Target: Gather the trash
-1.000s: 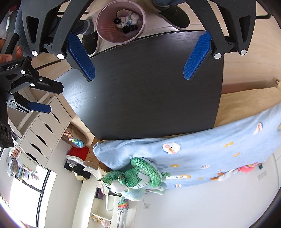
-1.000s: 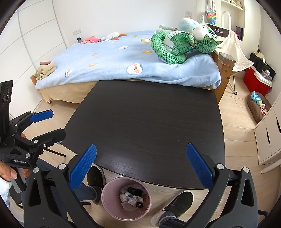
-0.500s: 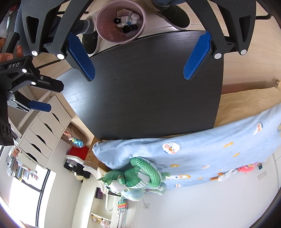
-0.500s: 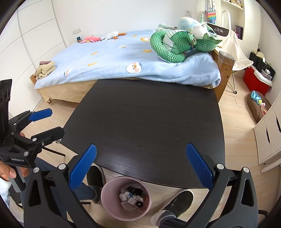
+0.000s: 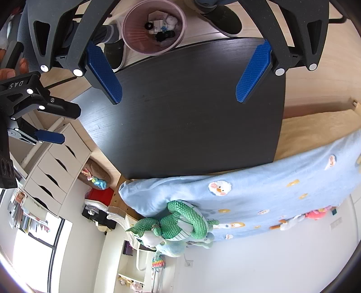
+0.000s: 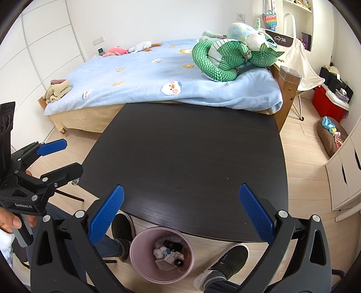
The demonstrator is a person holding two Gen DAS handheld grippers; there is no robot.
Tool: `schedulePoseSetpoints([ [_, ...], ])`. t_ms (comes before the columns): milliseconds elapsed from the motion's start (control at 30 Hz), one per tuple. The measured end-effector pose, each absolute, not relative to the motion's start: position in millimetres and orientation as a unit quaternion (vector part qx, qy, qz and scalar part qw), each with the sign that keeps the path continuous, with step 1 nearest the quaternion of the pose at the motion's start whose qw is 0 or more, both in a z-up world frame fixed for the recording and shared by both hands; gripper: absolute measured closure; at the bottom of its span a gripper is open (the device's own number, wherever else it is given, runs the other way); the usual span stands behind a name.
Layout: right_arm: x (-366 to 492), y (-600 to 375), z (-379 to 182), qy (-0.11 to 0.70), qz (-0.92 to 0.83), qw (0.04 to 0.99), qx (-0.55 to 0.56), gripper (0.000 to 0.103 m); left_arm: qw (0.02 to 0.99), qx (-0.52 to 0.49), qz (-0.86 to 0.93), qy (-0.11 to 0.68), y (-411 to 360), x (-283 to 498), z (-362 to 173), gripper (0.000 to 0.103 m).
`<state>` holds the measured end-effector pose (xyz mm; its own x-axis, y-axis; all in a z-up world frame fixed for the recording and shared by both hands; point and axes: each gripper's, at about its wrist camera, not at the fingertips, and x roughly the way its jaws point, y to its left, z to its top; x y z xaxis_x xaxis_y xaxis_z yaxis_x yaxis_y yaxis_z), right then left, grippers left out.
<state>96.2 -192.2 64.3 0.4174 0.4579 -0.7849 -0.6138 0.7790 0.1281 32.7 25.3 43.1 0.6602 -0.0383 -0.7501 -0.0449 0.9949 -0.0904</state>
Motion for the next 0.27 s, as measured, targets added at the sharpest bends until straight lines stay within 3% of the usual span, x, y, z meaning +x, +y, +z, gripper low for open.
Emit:
schedulePoseSetpoints([
  [267,95.4,-192.6,65.6,0.435,0.320,0.837,-0.090,0.003,0.909,-0.051,0.002,0.413,23.0,31.7,42.1,0.006],
])
